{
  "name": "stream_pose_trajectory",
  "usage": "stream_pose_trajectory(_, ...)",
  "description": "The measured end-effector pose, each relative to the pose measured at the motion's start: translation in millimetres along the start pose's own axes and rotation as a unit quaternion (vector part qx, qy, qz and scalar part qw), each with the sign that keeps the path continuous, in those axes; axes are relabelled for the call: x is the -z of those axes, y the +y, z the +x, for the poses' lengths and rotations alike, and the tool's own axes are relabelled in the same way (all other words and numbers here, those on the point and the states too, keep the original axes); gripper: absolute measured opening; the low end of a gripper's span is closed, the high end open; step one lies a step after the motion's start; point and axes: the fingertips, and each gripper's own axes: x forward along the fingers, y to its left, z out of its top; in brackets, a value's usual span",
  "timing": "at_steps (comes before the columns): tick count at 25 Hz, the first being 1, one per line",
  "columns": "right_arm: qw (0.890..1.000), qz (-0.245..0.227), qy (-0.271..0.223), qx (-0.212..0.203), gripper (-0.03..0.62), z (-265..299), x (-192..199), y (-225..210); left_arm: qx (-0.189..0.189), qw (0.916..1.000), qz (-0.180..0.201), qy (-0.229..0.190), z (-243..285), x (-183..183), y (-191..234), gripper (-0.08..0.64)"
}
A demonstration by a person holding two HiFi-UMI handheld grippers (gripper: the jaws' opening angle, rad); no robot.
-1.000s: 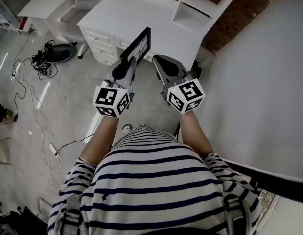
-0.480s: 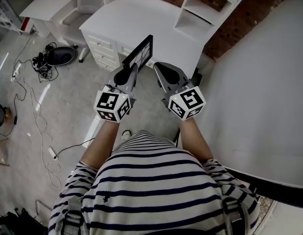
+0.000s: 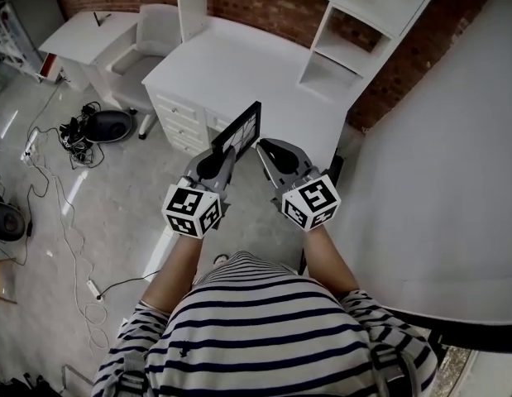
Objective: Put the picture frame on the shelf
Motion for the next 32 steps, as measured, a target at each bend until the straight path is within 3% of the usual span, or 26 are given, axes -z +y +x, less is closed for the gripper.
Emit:
stream_pose_trajectory(9, 1.000, 0.001, 0.001, 0.008, 0.011, 53, -8, 2, 0.036, 0.9993, 0.000, 0.010, 1, -18, 44, 0.023)
stream_pose_trajectory(17, 0.999, -0.020, 0.010, 0.024, 0.011, 66, -8, -6, 0.053, 0.9985, -0.003, 0.016, 7, -16, 61, 0.023)
stream_pose_trajectory(24, 1.000, -0.008, 0.005, 0.030, 0.011, 102, -4, -59, 0.052, 0.9984, 0.004, 0.021, 61, -22, 89, 0.023)
stream_pose_trajectory(32, 0.999, -0.021, 0.000, 0.044, 0.011, 154, -4, -163, 0.077, 0.9958, -0.006, 0.049, 165, -33, 126, 0.023)
